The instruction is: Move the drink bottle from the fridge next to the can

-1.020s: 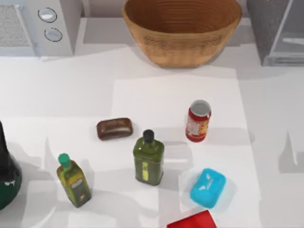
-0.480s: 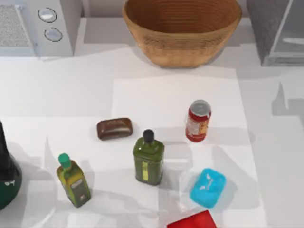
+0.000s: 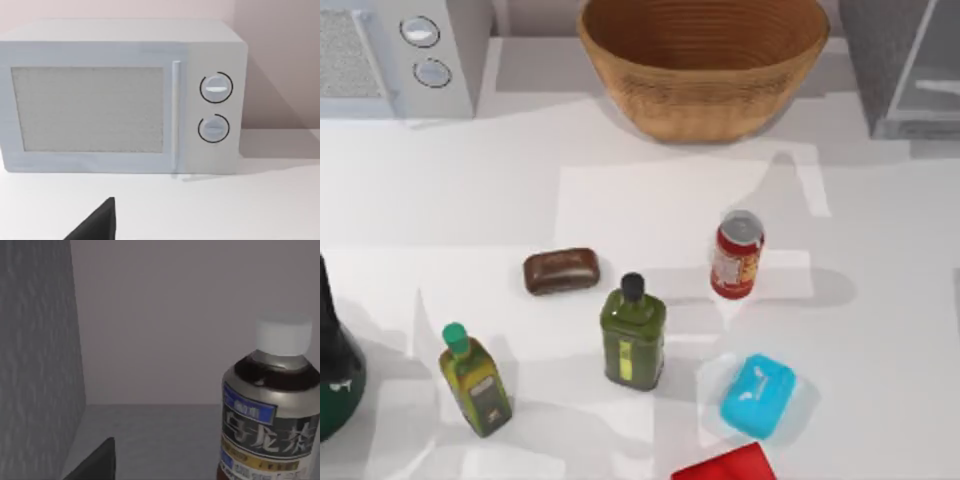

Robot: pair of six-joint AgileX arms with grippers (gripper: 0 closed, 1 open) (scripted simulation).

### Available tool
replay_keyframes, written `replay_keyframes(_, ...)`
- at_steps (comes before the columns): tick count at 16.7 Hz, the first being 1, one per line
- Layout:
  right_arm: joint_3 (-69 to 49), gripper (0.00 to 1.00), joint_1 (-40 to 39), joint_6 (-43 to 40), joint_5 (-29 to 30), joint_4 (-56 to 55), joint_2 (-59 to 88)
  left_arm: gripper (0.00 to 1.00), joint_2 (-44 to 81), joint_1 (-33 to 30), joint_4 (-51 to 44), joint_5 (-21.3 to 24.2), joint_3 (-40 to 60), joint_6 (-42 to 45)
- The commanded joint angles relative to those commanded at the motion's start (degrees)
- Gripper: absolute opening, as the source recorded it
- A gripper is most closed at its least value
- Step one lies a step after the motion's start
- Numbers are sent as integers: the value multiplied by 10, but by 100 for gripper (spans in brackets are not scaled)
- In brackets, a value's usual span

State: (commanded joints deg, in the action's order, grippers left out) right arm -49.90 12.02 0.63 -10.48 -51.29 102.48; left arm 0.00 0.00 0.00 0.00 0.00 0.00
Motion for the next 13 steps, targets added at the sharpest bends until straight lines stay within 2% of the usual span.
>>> replay_keyframes(6, -95, 100, 23, -1, -19, -97, 182, 100, 0, 0, 0, 0, 0, 0)
replay_keyframes(13, -101, 100, 21, -1, -19, -102, 193, 100, 0, 0, 0, 0, 0, 0)
